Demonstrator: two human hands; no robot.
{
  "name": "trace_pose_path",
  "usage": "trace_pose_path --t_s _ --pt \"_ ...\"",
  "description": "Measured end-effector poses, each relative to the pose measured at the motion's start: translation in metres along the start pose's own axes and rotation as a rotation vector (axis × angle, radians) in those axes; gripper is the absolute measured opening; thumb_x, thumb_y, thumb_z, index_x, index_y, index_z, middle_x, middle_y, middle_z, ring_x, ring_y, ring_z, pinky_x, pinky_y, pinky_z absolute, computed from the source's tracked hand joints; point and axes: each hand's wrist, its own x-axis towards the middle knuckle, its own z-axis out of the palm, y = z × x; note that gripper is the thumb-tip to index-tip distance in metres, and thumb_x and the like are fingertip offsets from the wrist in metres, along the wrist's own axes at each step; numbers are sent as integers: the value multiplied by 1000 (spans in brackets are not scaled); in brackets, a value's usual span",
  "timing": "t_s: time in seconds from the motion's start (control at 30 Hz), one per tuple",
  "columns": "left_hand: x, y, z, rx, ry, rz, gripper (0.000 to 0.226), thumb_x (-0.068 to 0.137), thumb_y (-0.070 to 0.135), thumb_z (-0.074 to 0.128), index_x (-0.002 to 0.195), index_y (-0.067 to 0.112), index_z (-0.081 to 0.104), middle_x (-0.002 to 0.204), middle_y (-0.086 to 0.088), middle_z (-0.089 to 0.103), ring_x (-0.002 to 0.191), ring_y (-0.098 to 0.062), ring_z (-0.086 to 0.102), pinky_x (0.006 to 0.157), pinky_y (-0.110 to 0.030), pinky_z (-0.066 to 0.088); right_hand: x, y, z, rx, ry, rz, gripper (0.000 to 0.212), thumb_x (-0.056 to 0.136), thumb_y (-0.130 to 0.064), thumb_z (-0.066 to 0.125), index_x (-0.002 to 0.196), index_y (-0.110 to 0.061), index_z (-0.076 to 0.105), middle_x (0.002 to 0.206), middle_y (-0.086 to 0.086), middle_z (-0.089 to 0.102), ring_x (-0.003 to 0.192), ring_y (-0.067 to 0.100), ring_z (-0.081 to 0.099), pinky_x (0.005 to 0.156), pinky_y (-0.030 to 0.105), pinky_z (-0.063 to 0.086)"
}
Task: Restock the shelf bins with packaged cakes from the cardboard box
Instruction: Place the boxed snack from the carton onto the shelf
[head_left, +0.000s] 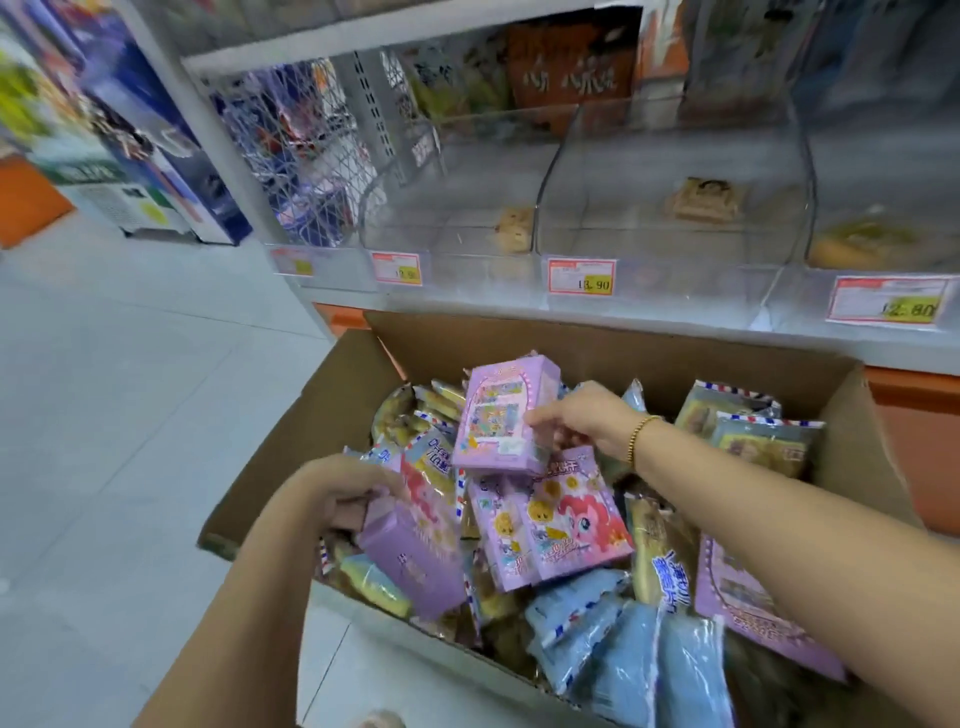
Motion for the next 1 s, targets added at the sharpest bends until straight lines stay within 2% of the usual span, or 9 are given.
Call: trace_pose_path --t_s 0.1,0.2,0.3,0.4,0.5,0.63,0.7,0.87,1.0 --pt "-28 4 -19 -104 -28 62 6 82 -2 66 87 -3 63 83 -17 60 60 -18 58 49 -23 54 -23 1 -7 -159 15 -142 23 73 -12 80 84 1 66 72 10 61 56 16 53 50 24 44" --pt "-48 -1 -35 -126 -37 125 21 83 1 66 104 -5 63 104 -21 66 91 -26 61 66 -27 56 -52 -2 -15 -350 59 -460 32 74 -12 79 105 -12 70 92 -4 67 80 10 60 65 20 49" --pt "-66 -10 -38 -161 -46 229 13 89 2 59 101 -3 63 97 -16 72 82 -24 70 68 -31 58 -76 2 -29 -626 114 -762 50 77 -15 77 123 -27 63 111 -11 59 87 6 55 79 24 48" --pt "-71 -18 -38 -139 -56 322 15 86 5 64 101 4 65 96 -12 73 82 -22 70 82 -35 57 -79 33 -33 -783 63 -753 47 84 -3 66 124 -28 61 135 -11 40 96 5 52 87 15 37" --pt "-58 -19 -44 17 61 318 58 54 20 83 106 1 68 97 -10 63 87 -25 51 77 -33 48 -72 60 -33 -640 -57 -606 47 83 13 49 111 -21 66 150 -3 24 114 8 50 81 5 39" --pt "-44 1 -34 128 233 358 35 60 25 82 78 0 65 62 -14 56 54 -18 45 48 -22 32 -53 54 -36 -354 -81 -363 21 92 -2 54 101 -14 68 124 4 50 104 15 54 87 19 50" --pt "-42 17 -25 275 238 444 25 68 20 80 84 7 66 64 -8 60 44 -16 50 42 -19 35 -45 50 -34 -332 6 -317 15 89 -22 66 104 -17 65 117 4 57 97 16 56 85 29 48" --pt "-47 67 -9 989 175 816 43 73 18 78 106 36 58 99 6 62 82 -11 60 72 -29 51 -43 3 -24 -637 10 -649 70 77 -43 75 138 -22 49 138 -4 52 119 7 46 94 19 34" --pt "-79 105 8 1231 212 1004 42 70 22 77 109 28 61 94 12 58 84 -11 53 67 -24 38 -48 -35 -7 -754 -112 -820 67 70 -43 81 130 -22 59 123 -13 62 106 -3 53 83 9 39"
